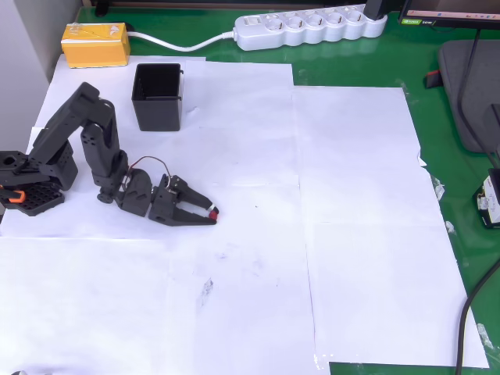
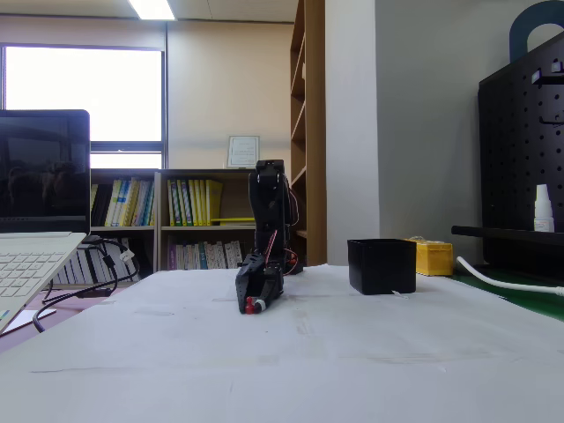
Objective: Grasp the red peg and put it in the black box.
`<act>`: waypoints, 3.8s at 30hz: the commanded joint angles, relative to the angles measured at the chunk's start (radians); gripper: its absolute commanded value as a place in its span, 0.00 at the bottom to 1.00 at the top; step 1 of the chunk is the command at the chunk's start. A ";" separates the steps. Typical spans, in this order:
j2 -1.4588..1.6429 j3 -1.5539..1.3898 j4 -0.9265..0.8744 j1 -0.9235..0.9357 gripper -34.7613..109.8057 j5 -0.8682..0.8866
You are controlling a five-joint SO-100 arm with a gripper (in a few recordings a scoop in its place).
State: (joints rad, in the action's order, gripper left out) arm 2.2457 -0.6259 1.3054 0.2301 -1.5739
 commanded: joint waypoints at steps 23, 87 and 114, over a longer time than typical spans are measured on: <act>-0.630 -0.788 -1.778 -0.101 0.24 0.176; -0.468 -1.482 -3.066 -0.902 0.46 0.904; -1.365 -0.233 -2.522 -0.341 0.24 0.281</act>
State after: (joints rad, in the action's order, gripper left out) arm 1.0891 -1.0723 -1.4128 -0.1335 -1.2149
